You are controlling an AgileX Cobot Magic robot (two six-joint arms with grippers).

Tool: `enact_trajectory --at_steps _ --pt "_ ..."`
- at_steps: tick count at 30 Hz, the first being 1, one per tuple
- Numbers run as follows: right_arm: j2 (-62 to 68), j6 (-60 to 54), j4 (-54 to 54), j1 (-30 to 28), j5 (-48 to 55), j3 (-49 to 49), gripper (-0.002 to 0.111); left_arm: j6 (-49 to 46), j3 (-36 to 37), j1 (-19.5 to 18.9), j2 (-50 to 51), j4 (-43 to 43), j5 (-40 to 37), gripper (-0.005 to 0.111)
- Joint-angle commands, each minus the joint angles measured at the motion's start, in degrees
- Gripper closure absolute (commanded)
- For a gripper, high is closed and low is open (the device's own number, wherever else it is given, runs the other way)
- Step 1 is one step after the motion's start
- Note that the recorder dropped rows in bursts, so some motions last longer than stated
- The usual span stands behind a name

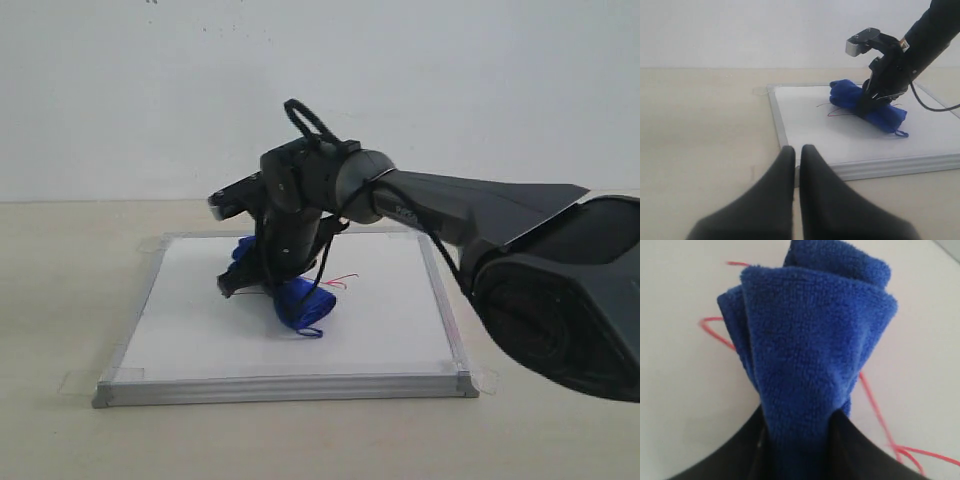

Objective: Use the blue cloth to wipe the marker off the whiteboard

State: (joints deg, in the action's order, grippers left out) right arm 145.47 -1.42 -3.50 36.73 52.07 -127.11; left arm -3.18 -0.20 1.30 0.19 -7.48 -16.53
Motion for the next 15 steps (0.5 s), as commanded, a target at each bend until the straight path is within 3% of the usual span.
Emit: enact_trajectory --at_steps 1,8,15 --pt "0.6 2.9 -1.5 -2.9 4.7 0.5 0.109 -0.3 0.2 -0.1 -0.2 0.0 0.2 0.103" --pt "2.0 -3.4 15.6 0.6 -5.6 0.5 0.109 -0.3 0.2 -0.1 -0.2 0.0 0.2 0.103" --pt "3.6 -3.4 16.6 3.2 -12.6 -0.6 0.109 -0.3 0.2 -0.1 -0.2 0.0 0.2 0.103"
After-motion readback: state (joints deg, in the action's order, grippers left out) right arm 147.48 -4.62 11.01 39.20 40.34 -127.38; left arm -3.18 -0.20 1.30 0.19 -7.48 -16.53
